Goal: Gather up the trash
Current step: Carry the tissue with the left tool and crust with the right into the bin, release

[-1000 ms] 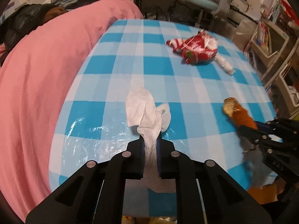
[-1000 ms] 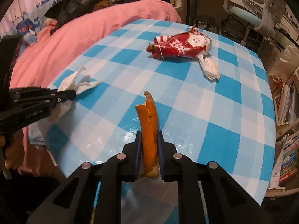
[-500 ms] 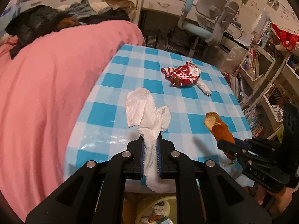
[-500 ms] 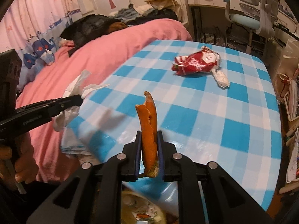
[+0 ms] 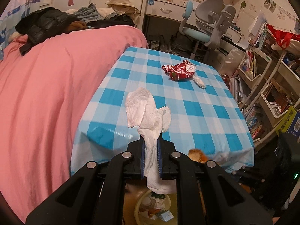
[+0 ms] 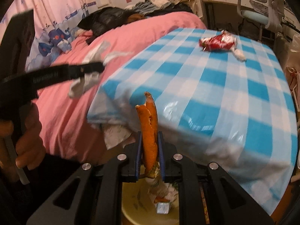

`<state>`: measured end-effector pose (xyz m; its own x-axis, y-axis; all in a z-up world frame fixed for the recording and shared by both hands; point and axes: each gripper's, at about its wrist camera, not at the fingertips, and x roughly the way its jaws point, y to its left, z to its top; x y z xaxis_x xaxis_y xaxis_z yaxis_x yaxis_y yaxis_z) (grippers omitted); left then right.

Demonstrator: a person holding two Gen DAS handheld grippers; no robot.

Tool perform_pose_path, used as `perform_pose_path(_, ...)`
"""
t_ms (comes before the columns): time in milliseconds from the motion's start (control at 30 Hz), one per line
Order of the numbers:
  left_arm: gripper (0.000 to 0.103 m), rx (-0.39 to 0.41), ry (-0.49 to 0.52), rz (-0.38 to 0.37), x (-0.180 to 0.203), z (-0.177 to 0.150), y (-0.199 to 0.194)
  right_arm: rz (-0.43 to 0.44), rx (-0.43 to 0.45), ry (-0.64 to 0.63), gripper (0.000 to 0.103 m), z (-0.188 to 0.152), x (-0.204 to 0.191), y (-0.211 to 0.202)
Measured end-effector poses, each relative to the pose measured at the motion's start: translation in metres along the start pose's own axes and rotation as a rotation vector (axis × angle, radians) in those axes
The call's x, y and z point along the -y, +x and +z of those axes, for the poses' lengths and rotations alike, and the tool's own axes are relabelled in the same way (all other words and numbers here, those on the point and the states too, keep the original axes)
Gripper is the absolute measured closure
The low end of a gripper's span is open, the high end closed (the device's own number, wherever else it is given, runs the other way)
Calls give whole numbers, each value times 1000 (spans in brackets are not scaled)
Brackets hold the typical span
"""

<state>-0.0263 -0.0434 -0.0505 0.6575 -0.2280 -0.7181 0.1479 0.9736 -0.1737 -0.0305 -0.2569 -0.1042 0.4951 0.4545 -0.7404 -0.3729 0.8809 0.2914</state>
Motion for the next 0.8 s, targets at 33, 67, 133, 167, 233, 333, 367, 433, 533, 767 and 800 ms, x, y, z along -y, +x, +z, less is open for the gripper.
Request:
perform_pose_path(33,93,-2,-1,-1,0,-4,-2,1,-11,-2,87,-5,-2,1)
perform_pose_path(67,93,-3,-1,-2,0,-7,-4,2,-26,-4,87,-10,-5,3)
perform_pose_path(133,93,-8,-1,-2,0,-12,-6,2,-54,-11,87,-19,-10,7)
perform_pose_path(167,93,-11,-1,-3,0,-16,-7,1,-65,-14,87,-23,-12,8)
perform_pose_path(233,93,-16,0,-2,1,-21,-9,-2,-99,-19,87,-33,-16,12)
perform_pose_path(333,93,-27,1,-3,2,-31,-12,-13,-153,-22,87,-49,-21,20)
perform_pose_path(367,93,-31,3,-2,3,-34,-13,-17,-168,-24,87,-53,-22,21)
perform_pose_path(433,93,-39,9,-1,5,-43,-15,-25,-192,-26,87,-61,-25,24)
perform_pose_path(533,93,-49,24,1,9,-54,-19,-35,-225,-24,85,-71,-26,29)
perform_pose_path(767,93,-107,39,8,15,-80,-21,-73,-238,75,77,-80,-8,28)
perform_pose_path(800,93,-117,41,8,16,-84,-20,-84,-215,99,74,-79,-3,23)
